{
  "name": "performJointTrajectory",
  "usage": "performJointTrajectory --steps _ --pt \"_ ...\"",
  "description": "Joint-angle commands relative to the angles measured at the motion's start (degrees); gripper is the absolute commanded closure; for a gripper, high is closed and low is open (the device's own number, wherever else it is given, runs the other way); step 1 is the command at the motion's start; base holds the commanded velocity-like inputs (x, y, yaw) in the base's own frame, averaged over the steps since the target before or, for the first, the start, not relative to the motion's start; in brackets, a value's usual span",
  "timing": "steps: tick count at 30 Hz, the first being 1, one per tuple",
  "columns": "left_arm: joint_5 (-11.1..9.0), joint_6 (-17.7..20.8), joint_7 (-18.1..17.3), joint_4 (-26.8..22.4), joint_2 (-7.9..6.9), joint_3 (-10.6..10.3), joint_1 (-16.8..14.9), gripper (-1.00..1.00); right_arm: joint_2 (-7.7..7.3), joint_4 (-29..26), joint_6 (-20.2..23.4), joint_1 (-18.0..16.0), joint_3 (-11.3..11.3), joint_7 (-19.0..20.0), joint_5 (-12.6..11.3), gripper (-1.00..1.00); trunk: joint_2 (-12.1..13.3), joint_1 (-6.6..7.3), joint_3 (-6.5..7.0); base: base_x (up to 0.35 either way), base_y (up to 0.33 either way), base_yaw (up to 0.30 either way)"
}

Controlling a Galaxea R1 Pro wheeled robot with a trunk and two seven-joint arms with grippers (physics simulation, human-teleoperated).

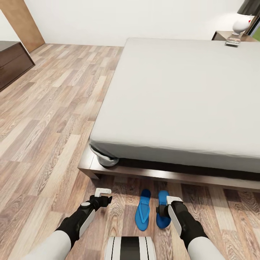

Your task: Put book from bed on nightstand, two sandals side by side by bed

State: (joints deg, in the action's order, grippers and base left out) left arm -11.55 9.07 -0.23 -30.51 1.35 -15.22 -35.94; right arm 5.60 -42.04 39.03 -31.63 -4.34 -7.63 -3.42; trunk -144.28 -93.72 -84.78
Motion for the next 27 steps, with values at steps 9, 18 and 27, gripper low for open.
performJointTrajectory --steps 9,18,27 --pt "-0.61 0.9 -0.06 -0.16 -0.04 -0.16 -0.01 -1.0 0.08 -0.06 0.09 -0.01 -0.22 -0.37 -0.53 1.0 -0.01 0.01 -0.04 0.0 0.0 0.0" --pt "-0.79 8.15 -0.26 -0.63 -0.1 0.13 -0.01 -1.0 0.1 -0.06 0.08 -0.01 -0.23 -0.38 -0.54 1.0 -0.01 0.01 -0.04 0.0 0.0 0.0" --pt "-1.3 25.61 -0.32 -12.89 -4.28 0.24 0.05 -1.0 0.05 0.02 0.08 -0.01 -0.23 -0.45 -0.52 1.0 -0.01 0.01 -0.04 0.0 0.0 0.0"
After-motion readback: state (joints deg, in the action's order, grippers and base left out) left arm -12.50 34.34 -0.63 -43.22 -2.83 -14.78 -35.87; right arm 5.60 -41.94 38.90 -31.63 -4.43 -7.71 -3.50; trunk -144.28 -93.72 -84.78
